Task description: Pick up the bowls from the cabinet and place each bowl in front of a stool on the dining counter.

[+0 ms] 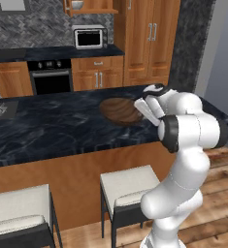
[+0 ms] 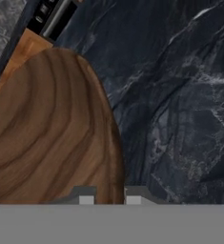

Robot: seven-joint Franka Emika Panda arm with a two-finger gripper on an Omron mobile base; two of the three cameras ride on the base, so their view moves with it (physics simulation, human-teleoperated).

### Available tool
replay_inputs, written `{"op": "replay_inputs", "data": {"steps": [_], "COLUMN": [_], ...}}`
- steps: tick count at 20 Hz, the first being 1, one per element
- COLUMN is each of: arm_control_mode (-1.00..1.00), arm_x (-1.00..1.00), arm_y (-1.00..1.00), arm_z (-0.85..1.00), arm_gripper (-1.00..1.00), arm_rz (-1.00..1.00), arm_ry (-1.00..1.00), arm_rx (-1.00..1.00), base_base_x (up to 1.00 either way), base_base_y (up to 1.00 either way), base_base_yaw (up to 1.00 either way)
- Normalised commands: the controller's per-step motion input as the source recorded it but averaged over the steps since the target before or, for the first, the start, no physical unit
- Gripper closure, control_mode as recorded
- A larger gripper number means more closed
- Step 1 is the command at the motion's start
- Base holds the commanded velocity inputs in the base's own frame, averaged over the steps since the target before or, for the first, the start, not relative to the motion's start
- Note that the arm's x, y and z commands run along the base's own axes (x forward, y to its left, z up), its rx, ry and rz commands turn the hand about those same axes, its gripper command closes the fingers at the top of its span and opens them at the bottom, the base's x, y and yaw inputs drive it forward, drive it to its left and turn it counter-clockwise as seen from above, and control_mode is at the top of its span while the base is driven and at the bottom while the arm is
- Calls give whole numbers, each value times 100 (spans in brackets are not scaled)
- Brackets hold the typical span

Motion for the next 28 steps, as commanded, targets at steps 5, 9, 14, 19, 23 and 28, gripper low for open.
{"op": "replay_inputs", "data": {"steps": [5,9,14,19,23,28], "arm_control_mode": [-100,-100,-100,-100,-100,-100], "arm_x": [-11,-36,-46,-22,-16,-2], "arm_y": [0,0,0,0,-5,-17], "arm_z": [8,8,2,0,9,3], "arm_gripper": [100,100,100,100,100,100], "arm_rz": [0,0,0,0,0,0], "arm_ry": [-2,-9,-12,-1,2,4], "arm_rx": [0,0,0,0,0,0], "base_base_x": [0,0,0,0,0,0], "base_base_y": [0,0,0,0,0,0], "base_base_yaw": [0,0,0,0,0,0]}}
